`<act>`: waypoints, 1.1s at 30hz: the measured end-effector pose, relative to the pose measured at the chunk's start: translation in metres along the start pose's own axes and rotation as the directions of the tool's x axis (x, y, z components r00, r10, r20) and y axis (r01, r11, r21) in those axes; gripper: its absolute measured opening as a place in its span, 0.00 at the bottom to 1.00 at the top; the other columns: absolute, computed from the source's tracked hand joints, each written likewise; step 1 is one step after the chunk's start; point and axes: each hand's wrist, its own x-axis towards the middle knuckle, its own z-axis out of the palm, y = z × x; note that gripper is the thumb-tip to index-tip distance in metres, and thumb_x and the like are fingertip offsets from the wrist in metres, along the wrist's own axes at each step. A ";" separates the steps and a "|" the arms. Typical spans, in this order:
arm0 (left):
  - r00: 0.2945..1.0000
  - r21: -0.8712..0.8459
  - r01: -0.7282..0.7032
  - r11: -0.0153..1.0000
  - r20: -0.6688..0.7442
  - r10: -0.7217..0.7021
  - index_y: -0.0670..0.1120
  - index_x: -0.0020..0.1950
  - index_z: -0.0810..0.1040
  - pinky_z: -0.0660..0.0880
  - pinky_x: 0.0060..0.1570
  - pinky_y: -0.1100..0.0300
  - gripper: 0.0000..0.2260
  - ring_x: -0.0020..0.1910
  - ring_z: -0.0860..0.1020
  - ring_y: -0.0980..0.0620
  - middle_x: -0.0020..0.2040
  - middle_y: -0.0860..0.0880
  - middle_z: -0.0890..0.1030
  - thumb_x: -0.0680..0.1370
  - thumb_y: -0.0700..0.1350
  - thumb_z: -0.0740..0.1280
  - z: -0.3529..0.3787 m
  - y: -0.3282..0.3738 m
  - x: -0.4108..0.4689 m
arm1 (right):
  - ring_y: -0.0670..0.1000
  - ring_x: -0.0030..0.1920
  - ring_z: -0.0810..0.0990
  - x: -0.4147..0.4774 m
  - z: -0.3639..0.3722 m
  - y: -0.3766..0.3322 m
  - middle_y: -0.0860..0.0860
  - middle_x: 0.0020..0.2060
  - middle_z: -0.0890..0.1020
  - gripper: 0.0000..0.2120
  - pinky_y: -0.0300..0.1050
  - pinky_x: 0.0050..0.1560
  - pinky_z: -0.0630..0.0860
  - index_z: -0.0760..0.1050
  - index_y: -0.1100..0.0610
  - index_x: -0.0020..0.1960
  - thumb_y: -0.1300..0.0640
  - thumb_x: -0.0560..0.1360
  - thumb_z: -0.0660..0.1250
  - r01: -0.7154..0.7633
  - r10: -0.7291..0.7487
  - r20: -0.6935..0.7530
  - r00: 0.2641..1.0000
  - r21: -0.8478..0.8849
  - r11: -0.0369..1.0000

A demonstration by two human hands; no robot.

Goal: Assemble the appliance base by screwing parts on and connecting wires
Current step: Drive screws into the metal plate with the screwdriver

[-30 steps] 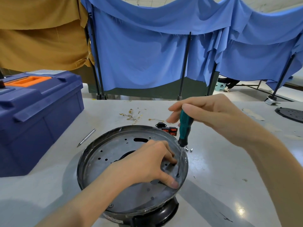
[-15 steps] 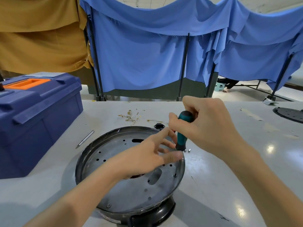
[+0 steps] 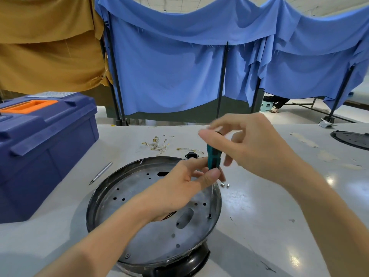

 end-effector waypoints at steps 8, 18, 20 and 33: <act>1.000 -0.064 -0.012 0.998 0.001 0.012 0.55 0.61 0.76 0.73 0.60 0.55 0.15 0.56 0.76 0.46 0.54 0.41 0.79 0.75 0.55 0.69 0.000 -0.004 0.001 | 0.47 0.24 0.74 0.001 0.002 0.007 0.48 0.24 0.76 0.14 0.38 0.28 0.72 0.74 0.54 0.34 0.47 0.67 0.75 0.120 -0.120 -0.011 0.993 0.005 0.993; 1.000 -0.125 0.008 0.992 0.026 -0.005 0.50 0.54 0.81 0.75 0.50 0.70 0.13 0.49 0.81 0.57 0.51 0.53 0.85 0.81 0.35 0.62 -0.004 -0.007 -0.002 | 0.50 0.28 0.80 0.000 -0.008 0.004 0.45 0.34 0.82 0.11 0.37 0.31 0.78 0.84 0.52 0.48 0.47 0.70 0.73 0.104 -0.120 0.118 0.986 0.140 0.985; 1.000 -0.131 0.004 0.991 0.026 -0.001 0.49 0.56 0.82 0.75 0.57 0.62 0.11 0.52 0.81 0.53 0.53 0.49 0.84 0.80 0.37 0.64 -0.003 -0.007 -0.001 | 0.51 0.27 0.79 0.000 -0.006 0.007 0.50 0.28 0.81 0.06 0.39 0.30 0.78 0.83 0.56 0.38 0.54 0.71 0.74 0.146 -0.161 0.110 0.981 0.132 0.980; 1.000 -0.238 0.026 0.971 0.023 -0.021 0.42 0.52 0.82 0.74 0.41 0.74 0.08 0.45 0.81 0.57 0.43 0.49 0.84 0.81 0.38 0.62 -0.004 -0.004 -0.003 | 0.57 0.32 0.80 0.009 0.017 0.004 0.55 0.29 0.82 0.27 0.54 0.39 0.79 0.82 0.58 0.34 0.36 0.75 0.63 0.123 -0.124 -0.012 0.992 0.254 0.959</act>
